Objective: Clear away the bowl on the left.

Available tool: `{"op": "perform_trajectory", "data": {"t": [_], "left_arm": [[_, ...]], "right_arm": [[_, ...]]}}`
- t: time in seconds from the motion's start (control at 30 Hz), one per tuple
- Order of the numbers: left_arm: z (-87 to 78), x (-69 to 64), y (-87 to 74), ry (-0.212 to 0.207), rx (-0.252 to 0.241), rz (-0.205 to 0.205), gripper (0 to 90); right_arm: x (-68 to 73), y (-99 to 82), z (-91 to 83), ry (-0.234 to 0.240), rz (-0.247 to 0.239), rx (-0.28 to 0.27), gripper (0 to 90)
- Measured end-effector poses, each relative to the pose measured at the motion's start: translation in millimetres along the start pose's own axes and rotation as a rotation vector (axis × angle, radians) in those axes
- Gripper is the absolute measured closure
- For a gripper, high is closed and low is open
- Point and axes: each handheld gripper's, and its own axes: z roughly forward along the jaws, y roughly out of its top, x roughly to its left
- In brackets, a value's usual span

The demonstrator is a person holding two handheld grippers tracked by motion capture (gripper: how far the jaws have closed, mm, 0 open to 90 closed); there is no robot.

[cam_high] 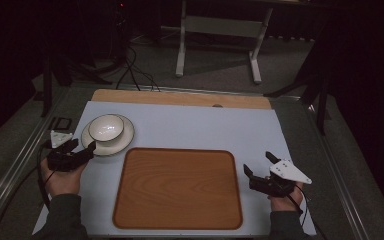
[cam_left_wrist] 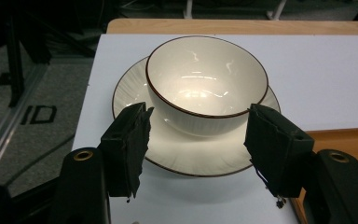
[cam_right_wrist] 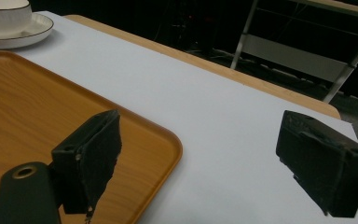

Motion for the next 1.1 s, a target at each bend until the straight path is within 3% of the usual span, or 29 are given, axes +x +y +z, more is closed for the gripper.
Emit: {"op": "perform_trajectory", "data": {"t": [0.3,0.63,0.87,1.1], "left_arm": [[7.3,1.2,8.4,0.012,-0.026,-0.019,39.4],[17.9,2.0,8.2,0.007,-0.011,-0.031,39.4],[23.2,3.4,7.3,0.000,-0.024,-0.076,40.9],[27.8,6.1,6.6,0.010,-0.017,-0.092,39.3]], "right_arm": [[1.5,1.2,-0.1,-0.004,-0.007,-0.014,13.7],[1.3,1.3,-1.1,-0.008,0.005,-0.019,13.7],[0.8,1.6,-2.3,-0.014,0.008,-0.024,13.7],[1.0,1.2,-1.8,-0.007,0.003,-0.019,13.7]]}}
